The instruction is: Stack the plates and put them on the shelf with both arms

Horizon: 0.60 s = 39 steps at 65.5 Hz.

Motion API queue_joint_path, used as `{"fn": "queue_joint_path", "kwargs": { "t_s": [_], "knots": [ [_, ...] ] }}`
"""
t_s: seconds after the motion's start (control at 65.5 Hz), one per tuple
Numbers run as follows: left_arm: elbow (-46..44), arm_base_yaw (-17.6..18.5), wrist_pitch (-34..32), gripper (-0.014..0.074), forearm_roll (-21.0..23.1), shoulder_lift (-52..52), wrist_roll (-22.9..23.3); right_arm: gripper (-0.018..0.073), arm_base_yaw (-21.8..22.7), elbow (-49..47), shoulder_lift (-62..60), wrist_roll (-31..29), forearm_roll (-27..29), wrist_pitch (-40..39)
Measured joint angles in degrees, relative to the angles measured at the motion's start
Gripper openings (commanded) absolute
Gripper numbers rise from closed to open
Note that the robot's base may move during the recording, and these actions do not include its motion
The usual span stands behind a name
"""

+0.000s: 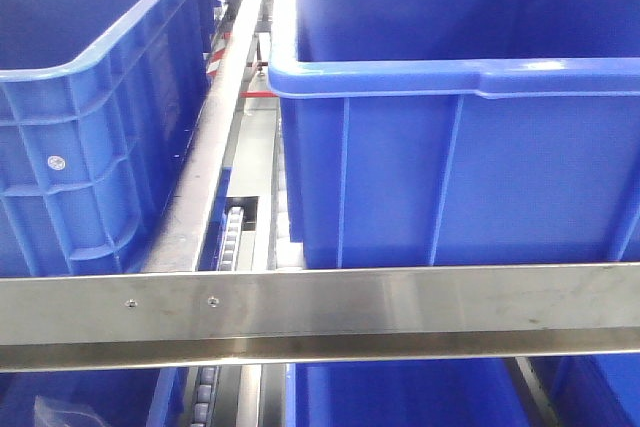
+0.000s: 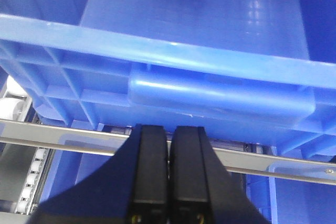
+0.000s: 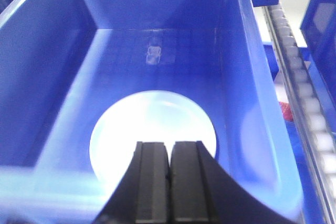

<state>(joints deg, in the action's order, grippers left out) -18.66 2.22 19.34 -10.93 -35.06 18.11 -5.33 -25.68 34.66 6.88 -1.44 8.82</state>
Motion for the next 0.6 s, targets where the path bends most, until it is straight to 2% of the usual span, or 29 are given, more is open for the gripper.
{"fn": "queue_joint_path", "kwargs": {
  "t_s": [0.595],
  "knots": [
    [0.0,0.0,0.0,0.0085,0.0,0.0,0.0,0.0032,0.0,2.1,-3.2,0.0,0.0,0.4]
  ]
}}
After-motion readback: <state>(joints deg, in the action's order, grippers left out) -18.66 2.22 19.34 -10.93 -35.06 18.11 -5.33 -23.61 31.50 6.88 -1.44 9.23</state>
